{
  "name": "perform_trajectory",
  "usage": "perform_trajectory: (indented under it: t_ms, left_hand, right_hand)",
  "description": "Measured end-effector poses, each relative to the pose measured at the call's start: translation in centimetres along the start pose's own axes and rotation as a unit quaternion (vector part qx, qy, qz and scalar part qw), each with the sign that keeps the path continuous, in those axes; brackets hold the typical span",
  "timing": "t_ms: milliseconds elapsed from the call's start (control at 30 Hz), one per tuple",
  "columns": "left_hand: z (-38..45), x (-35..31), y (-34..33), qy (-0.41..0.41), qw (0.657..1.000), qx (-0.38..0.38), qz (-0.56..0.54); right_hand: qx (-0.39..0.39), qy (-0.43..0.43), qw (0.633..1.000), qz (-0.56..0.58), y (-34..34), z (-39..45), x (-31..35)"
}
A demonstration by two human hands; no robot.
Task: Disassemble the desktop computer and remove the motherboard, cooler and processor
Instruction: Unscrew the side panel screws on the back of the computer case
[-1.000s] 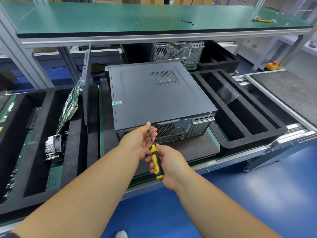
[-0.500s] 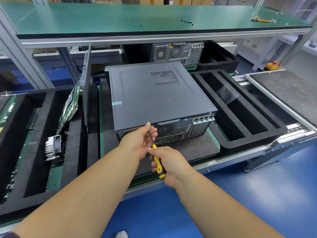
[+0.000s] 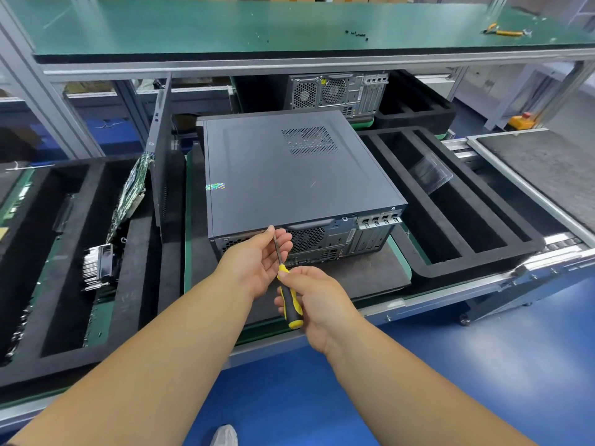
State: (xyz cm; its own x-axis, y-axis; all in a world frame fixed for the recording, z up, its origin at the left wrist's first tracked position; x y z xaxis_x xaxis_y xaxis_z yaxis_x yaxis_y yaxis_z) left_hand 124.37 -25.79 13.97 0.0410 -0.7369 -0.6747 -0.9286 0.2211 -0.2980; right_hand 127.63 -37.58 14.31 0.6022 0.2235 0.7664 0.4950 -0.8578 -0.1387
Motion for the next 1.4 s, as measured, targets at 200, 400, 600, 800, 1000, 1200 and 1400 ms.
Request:
perform_trajectory:
  t_ms: [200,400,600,800,1000,1200,1400]
  left_hand:
    - [-0.3,-0.2,-0.1,0.006,1.0,-0.003,0.004]
    - [-0.1,-0.1,-0.1,-0.002,0.999,-0.051,-0.006]
    - [0.0,0.0,0.1,-0.01,0.999,-0.03,-0.014]
    - [-0.9,0.5,-0.6,-0.035,0.999,0.01,0.003]
    - [-2.4,-0.6,-4.8,-0.142,0.987,0.02,0.068]
    - [-5.4,4.2,-11.7,-0.15,0.949,0.12,0.251]
    - [-6.2,6.1,-15.0,-0.142,0.93,0.143,0.307]
  right_hand:
    - [-0.036,0.027,0.999,-0.024,0.2,0.5,0.1]
    - [-0.05,-0.047,0.998,-0.018,-0.4,0.1,0.4]
    - [-0.042,0.049,0.996,-0.065,0.7,0.0,0.7]
    - [-0.036,0.104,0.985,-0.132,2.5,-0.5,1.1]
    - [-0.058,0.143,0.98,-0.125,6.9,-0.4,3.6]
    - [-0.105,0.246,0.96,-0.089,12.9,0.1,7.9]
    - [-0.135,0.264,0.949,-0.103,17.0,0.9,9.4]
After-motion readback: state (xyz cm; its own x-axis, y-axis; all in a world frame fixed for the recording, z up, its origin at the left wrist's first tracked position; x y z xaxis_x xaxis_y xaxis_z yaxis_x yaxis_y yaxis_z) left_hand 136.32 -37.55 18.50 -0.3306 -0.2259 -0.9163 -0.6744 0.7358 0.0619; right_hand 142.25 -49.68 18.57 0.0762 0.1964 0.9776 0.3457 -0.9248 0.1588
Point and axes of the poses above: each hand's wrist, its own z-axis towards the middle knuckle, its own y-axis out of the back of the hand, x = y × z, the point moved 5 cm from there along z, towards the middle knuckle, and after that the axes turned 14 degrees about -x, right-handed, at the moved point
